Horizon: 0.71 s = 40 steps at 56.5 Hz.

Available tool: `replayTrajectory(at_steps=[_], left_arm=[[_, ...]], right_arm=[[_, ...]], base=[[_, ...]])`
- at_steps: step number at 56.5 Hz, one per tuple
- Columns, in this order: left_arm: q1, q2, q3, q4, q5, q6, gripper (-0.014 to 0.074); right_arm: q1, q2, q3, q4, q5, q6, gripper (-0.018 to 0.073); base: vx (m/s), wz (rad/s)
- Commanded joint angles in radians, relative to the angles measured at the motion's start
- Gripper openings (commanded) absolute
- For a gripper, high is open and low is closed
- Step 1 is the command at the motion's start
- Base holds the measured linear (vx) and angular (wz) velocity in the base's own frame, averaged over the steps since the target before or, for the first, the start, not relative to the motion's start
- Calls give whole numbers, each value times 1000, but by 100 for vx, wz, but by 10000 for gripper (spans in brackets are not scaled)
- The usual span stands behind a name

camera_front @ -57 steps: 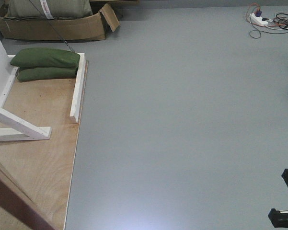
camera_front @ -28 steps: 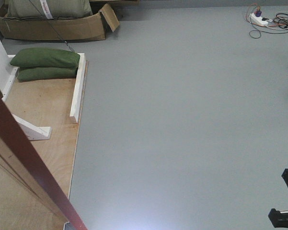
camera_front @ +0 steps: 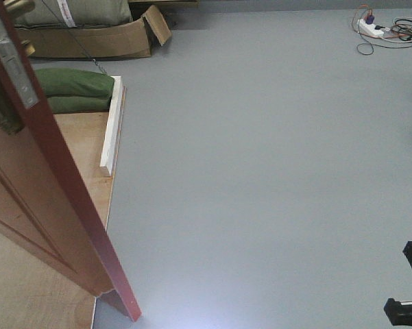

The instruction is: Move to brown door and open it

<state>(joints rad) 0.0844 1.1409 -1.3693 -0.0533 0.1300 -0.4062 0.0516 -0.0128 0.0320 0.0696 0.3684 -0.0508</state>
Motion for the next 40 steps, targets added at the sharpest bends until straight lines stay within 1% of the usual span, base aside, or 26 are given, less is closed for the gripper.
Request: replayTrajectory(at_steps=[1, 7, 27, 33, 40], left_arm=[[-34, 11, -27, -10, -87, 71, 67], [-55, 33, -27, -10, -86, 131, 67], [-146, 104, -27, -10, -95, 288, 67], [-164, 126, -27, -10, -100, 312, 67], [-173, 150, -27, -11, -116, 314, 67]], right_arm=[[2, -6, 4, -3, -78, -6, 0], [2, -6, 4, -3, -78, -6, 0], [2, -6, 4, -3, -78, -6, 0], [2, -6, 4, -3, -78, -6, 0], [2, -6, 4, -3, -78, -6, 0]], base=[[0, 0], [0, 0], [0, 0], [0, 0], [0, 0]])
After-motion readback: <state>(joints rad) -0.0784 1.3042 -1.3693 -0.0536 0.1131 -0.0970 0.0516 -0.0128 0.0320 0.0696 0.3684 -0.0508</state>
